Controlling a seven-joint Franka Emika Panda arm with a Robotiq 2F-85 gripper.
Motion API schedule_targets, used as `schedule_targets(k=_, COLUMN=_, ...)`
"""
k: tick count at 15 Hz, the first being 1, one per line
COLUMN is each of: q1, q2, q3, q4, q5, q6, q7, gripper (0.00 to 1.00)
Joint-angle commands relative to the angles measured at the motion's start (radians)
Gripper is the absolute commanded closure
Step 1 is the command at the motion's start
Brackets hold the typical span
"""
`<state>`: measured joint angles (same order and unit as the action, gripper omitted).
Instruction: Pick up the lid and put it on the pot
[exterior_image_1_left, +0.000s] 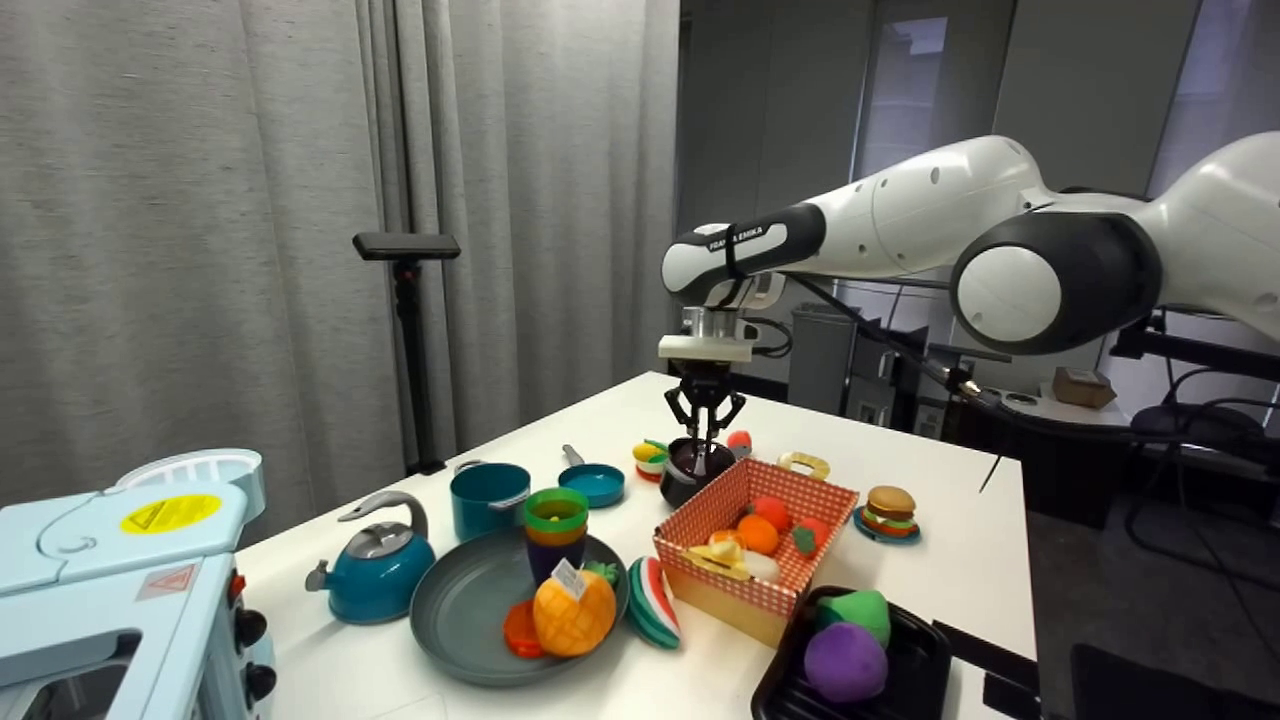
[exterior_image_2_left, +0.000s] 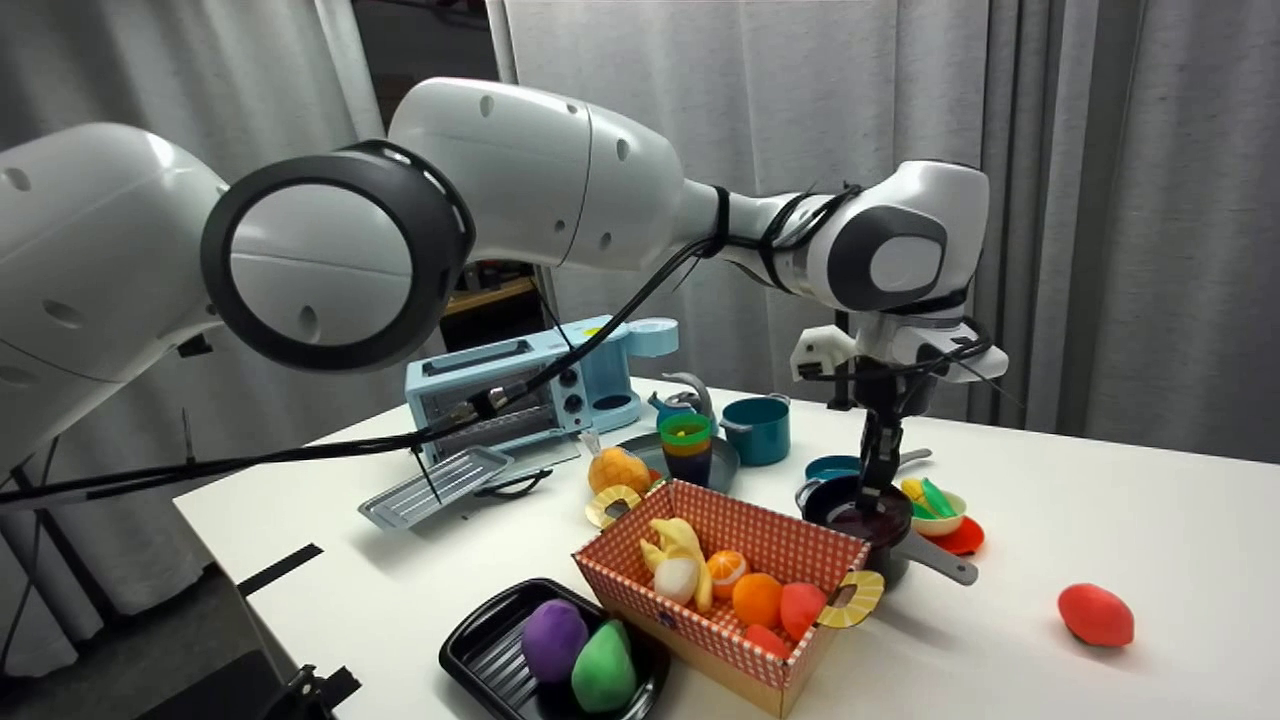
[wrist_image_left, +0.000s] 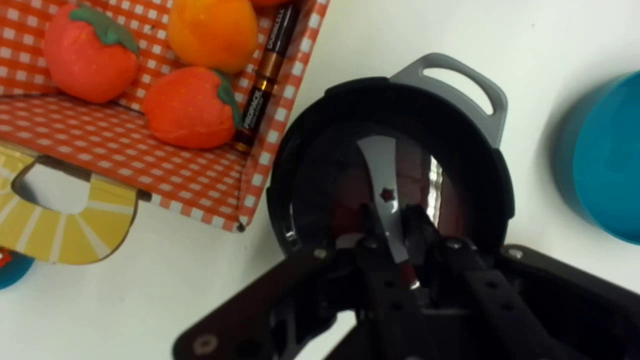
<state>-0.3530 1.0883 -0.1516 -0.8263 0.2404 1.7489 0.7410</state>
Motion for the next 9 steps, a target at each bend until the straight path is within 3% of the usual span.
schedule_targets(k=1, q1=-0.056, q2=0.05, q3=0.06, q4=0.103, q5=0.083, q6=-0.082, q7=0.038, gripper=0.96)
schedule_targets(k=5, q1=-0.044, q2=0.024, q3=0.086, q4=0.082, q5=0.106, q6=-0.044, q7=0.02, gripper=0.96)
schedule_targets(k=9, q1=-0.007, q2=-0.002, q3=0.056, q4=0.106, q5=0.018, q6=-0.033, q7=-0.044, gripper=0.96)
